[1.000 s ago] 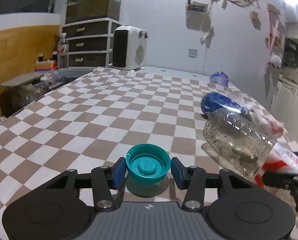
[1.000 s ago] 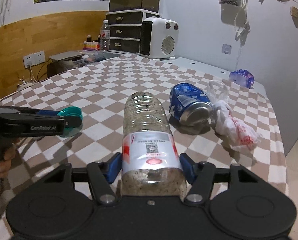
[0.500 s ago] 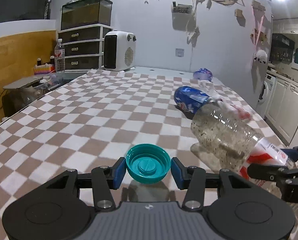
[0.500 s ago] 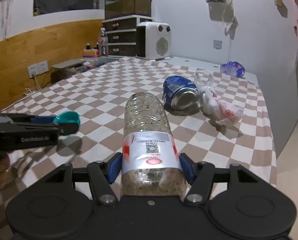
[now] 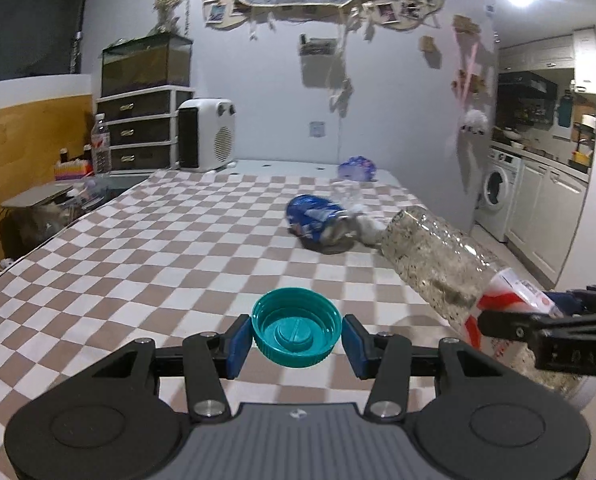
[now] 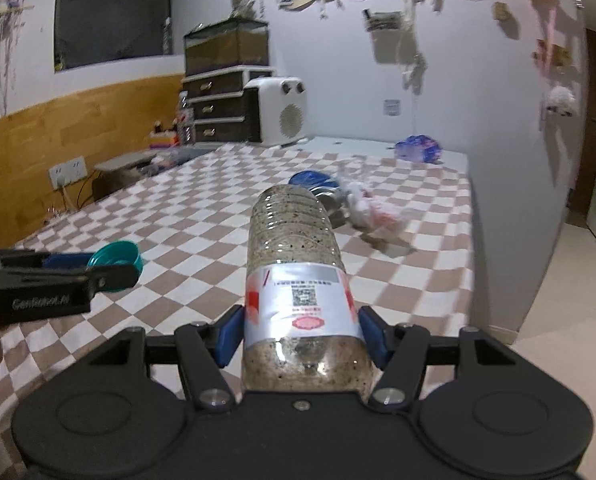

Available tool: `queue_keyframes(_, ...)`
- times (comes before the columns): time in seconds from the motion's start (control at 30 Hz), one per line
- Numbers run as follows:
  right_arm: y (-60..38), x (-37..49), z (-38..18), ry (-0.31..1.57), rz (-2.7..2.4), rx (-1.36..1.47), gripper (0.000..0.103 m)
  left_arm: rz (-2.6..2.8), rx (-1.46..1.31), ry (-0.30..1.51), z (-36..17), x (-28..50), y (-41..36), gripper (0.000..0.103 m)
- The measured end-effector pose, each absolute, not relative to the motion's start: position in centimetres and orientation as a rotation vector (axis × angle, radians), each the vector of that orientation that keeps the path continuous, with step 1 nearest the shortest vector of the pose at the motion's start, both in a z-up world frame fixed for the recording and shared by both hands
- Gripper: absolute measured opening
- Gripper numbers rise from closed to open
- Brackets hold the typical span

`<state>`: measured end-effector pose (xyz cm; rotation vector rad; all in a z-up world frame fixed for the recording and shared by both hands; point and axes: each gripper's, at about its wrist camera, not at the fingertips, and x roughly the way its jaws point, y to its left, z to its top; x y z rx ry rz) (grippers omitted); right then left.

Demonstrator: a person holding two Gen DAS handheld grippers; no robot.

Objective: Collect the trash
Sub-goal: 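Lift the teal cap and clear bottle and turn both tools toward the wastebasket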

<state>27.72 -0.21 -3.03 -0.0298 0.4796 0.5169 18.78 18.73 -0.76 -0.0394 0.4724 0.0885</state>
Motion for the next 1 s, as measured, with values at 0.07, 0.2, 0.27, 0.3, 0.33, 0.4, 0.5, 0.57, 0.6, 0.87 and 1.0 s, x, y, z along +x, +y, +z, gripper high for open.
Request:
queue_keyframes(0.07,-1.4,27.0,-2.7,0.469,0.503,-0.020,0.062,0.074,-0.038,0.467,-0.5,18.1,17.5,0.050)
queue_keyframes(0.2,-4.0,25.5,-2.2,0.452,0.472,-0.008,0.062,0.046,-0.037,0.460,-0.1,17.0,15.2,0.050)
queue_keyframes(0.27,-5.2,24.8,-2.1,0.445,0.458,-0.004,0.062,0.032,-0.035,0.456,0.1,16.6,14.0,0.050)
queue_keyframes(0.3,-5.9,24.4,-2.0,0.442,0.448,-0.002,0.062,0.026,-0.034,0.456,0.1,16.5,13.3,0.050)
queue_keyframes(0.33,-6.5,24.1,-2.0,0.440,0.439,0.000,0.062,0.019,-0.033,0.455,0.2,16.4,12.7,0.050)
queue_keyframes(0.4,-7.9,23.4,-2.0,0.435,0.423,0.005,0.062,0.005,-0.033,0.455,0.2,16.2,11.3,0.050)
queue_keyframes(0.5,-10.2,22.5,-1.9,0.428,0.394,0.019,0.062,-0.018,-0.032,0.448,0.2,15.9,8.9,0.050)
queue_keyframes(0.57,-12.0,21.9,-1.9,0.424,0.371,0.029,0.062,-0.038,-0.031,0.447,0.2,15.8,7.3,0.050)
queue_keyframes(0.6,-12.9,21.7,-2.0,0.423,0.361,0.033,0.062,-0.048,-0.030,0.448,0.1,15.8,6.4,0.050)
queue_keyframes(0.87,-19.8,20.0,-2.9,0.421,0.277,0.063,0.062,-0.139,-0.023,0.454,-0.7,15.8,-0.9,0.050)
queue_keyframes(1.0,-23.2,19.5,-4.1,0.433,0.236,0.081,0.063,-0.185,-0.021,0.472,-1.8,16.1,-4.9,0.050)
